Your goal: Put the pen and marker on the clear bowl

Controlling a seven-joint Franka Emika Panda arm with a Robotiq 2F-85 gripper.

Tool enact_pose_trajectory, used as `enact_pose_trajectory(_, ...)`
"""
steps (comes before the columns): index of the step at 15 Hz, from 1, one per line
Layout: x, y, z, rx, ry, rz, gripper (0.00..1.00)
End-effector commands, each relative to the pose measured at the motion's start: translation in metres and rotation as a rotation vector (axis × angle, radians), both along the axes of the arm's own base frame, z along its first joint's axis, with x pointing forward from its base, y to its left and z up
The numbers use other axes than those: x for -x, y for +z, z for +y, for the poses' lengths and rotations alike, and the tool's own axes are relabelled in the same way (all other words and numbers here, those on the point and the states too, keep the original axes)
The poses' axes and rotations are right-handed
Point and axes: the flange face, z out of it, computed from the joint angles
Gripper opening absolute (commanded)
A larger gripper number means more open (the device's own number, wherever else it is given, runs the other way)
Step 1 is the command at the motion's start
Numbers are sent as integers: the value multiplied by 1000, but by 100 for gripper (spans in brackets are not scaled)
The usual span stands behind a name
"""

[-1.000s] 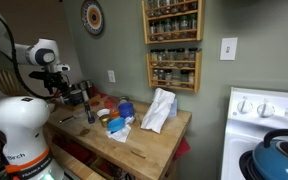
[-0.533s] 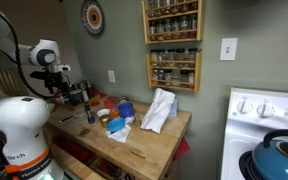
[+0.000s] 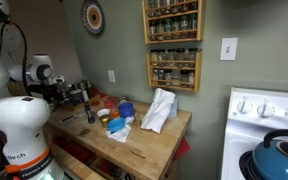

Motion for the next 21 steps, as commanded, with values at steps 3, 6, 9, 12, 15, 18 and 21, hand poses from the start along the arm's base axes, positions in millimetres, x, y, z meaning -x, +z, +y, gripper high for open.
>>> enact_pose_trajectory(3,-8,-51,7,54,-58,7,100)
enact_pose_trajectory(6,-14,-70,12,67,-68,25,100)
enact_pose_trajectory(9,-20,-87,16,77,-74,53,90)
enact_pose_trajectory(12,-29,-95,17,85,-99,50,71)
enact_pose_trajectory(15,-40,-101,14,100,-135,26,88)
enact_pose_trajectory(18,-45,-107,14,110,-149,24,62)
enact_pose_trajectory(21,-45,-114,16,113,-158,40,38)
